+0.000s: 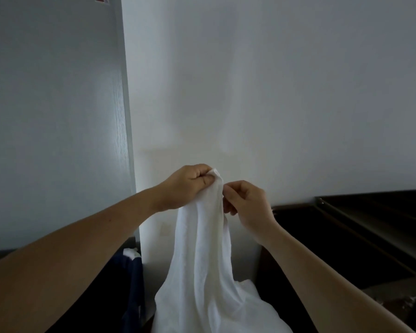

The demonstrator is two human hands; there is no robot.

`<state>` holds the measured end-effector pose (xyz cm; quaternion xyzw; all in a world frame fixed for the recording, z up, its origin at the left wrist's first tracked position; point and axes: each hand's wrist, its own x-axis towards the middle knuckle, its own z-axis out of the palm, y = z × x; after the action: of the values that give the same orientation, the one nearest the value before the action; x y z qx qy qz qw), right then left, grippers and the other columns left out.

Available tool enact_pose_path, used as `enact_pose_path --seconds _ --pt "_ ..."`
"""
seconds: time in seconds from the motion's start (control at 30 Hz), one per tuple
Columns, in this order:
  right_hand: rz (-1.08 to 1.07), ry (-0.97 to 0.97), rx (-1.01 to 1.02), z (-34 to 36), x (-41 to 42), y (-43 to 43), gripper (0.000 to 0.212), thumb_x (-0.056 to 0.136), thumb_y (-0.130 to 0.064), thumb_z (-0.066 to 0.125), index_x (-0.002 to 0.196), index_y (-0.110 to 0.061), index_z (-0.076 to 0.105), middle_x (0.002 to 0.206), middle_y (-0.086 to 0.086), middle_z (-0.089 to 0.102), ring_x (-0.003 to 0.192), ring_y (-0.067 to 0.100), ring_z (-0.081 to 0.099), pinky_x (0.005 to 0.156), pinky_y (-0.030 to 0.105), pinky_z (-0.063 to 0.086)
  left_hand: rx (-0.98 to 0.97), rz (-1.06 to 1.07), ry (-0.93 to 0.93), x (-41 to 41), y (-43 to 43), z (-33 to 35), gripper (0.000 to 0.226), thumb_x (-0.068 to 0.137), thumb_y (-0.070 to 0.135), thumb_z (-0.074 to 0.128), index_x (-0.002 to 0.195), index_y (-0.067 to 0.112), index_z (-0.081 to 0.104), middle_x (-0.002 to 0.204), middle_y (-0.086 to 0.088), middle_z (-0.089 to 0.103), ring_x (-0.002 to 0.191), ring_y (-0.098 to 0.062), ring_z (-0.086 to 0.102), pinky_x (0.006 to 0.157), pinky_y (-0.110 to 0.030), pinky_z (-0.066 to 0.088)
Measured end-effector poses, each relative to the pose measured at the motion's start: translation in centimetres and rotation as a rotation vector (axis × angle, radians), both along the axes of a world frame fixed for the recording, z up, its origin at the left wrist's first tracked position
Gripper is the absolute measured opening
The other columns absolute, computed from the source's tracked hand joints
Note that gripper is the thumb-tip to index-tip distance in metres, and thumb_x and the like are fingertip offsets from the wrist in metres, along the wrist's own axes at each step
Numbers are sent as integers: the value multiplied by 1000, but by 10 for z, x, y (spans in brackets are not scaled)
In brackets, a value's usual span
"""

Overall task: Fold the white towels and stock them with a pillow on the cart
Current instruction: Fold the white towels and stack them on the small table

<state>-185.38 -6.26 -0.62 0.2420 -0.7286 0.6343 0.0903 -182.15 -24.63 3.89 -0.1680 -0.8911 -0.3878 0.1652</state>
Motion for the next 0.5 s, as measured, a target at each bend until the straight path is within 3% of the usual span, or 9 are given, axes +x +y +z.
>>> enact_pose_path --seconds 0.2,0.33,0.5 --pt "10 -8 41 -3 4 -8 8 90 -22 69 84 -19 73 70 -4 72 59 6 62 63 28 53 -135 37 2 5 -3 -16 23 104 28 43 102 18 64 96 2 67 88 -13 60 80 -29 48" --pt "72 -88 59 -9 4 -8 5 89 -18 72 88 -13 73 75 2 74 70 23 70 76 42 61 -199 25 6 9 -4 -23 22 104 30 44 105 18 62 98 2 66 88 -11 60 77 -26 50" --pt "194 -200 -84 -14 7 -7 5 92 -12 70 93 -9 74 87 9 76 82 24 73 77 35 59 -129 12 2 12 -6 -27 20 103 34 47 101 25 64 95 10 67 86 -4 60 75 -21 52"
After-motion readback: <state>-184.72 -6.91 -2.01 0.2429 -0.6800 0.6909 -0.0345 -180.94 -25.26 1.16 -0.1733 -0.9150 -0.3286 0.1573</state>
